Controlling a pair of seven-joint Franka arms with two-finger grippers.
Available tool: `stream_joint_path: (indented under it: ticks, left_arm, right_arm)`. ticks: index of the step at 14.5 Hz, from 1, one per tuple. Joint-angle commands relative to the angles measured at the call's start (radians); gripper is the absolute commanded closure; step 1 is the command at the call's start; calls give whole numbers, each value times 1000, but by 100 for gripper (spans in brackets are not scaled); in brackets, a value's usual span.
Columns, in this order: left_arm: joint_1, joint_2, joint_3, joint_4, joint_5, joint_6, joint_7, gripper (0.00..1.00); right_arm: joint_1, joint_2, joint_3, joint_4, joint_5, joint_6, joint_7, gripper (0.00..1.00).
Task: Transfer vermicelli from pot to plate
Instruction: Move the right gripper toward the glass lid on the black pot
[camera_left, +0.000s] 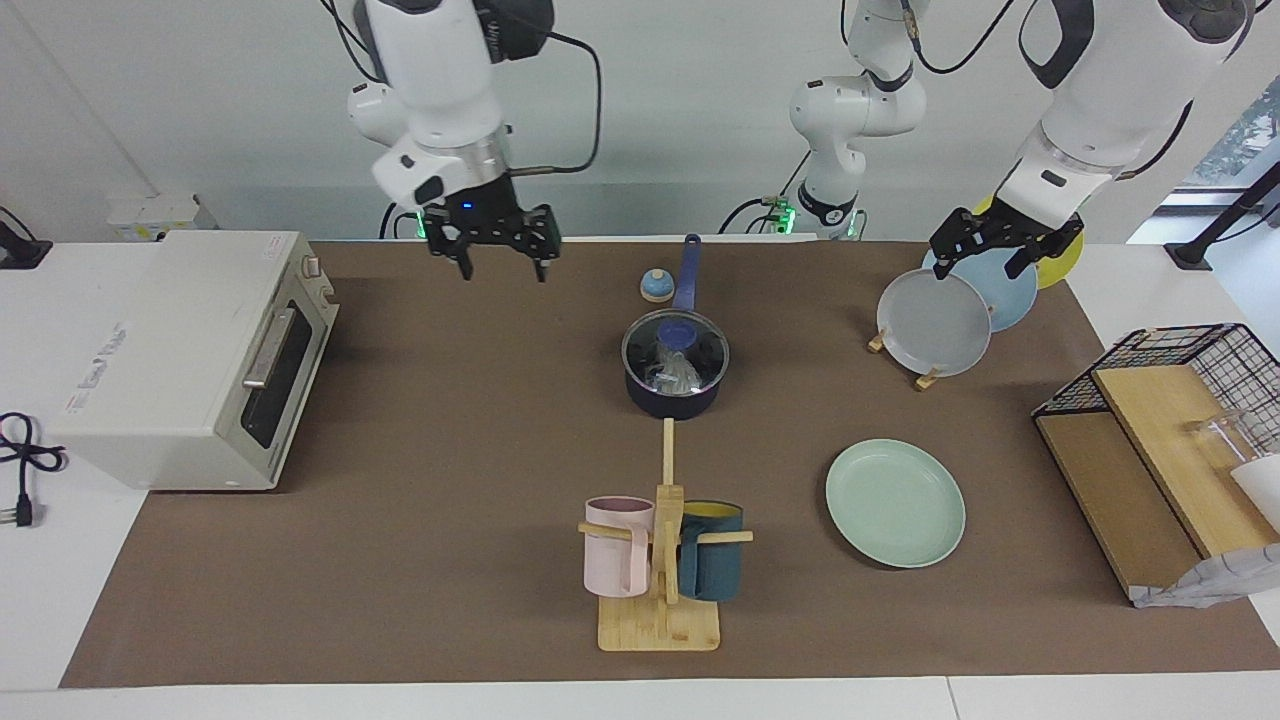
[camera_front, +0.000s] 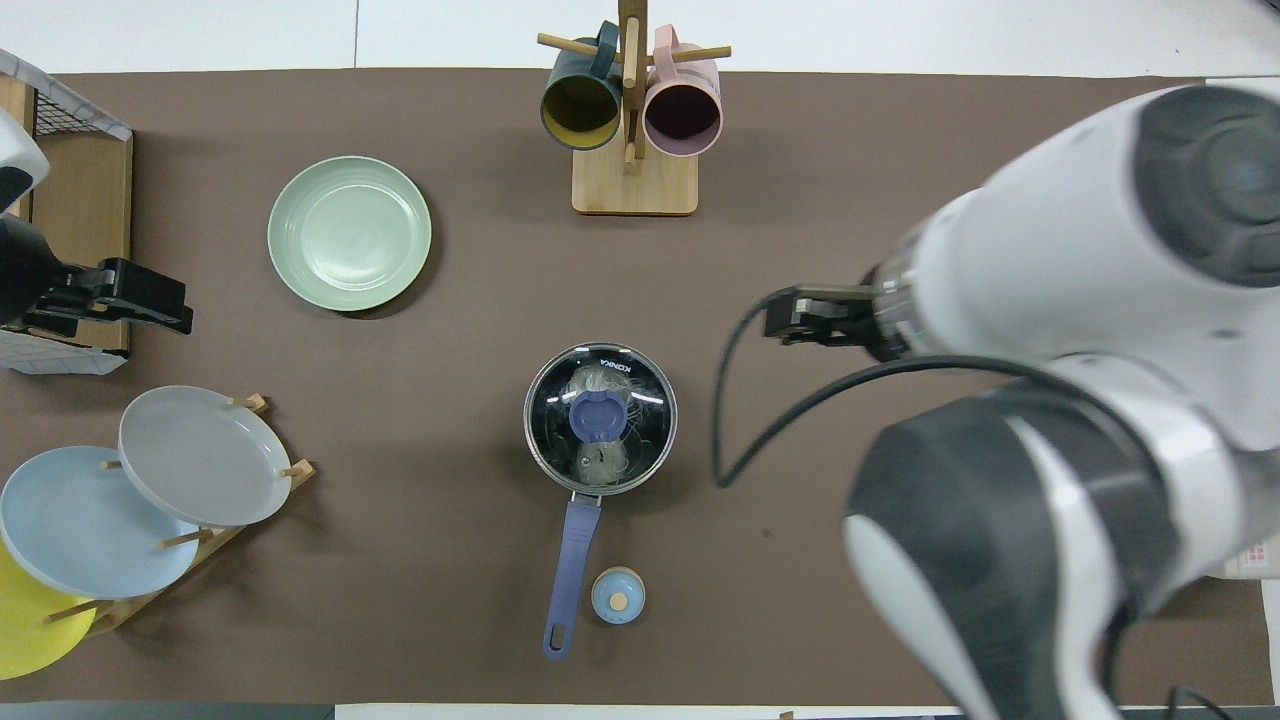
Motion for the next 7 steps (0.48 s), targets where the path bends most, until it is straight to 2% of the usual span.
stream_joint_path:
  ticks: [1, 4, 7]
  left_arm:
    - [9, -31, -5, -38, 12, 20, -1, 0]
    - [9, -31, -5, -38, 14, 20, -3, 0]
    - [9, -31, -5, -38, 12, 20, -4, 0]
  right_arm:
    - [134, 147, -4, 73, -15, 85, 152, 0]
    - [217, 227, -3, 56, -51, 197, 272, 0]
    - [245, 248, -3, 18, -81, 257, 280, 0]
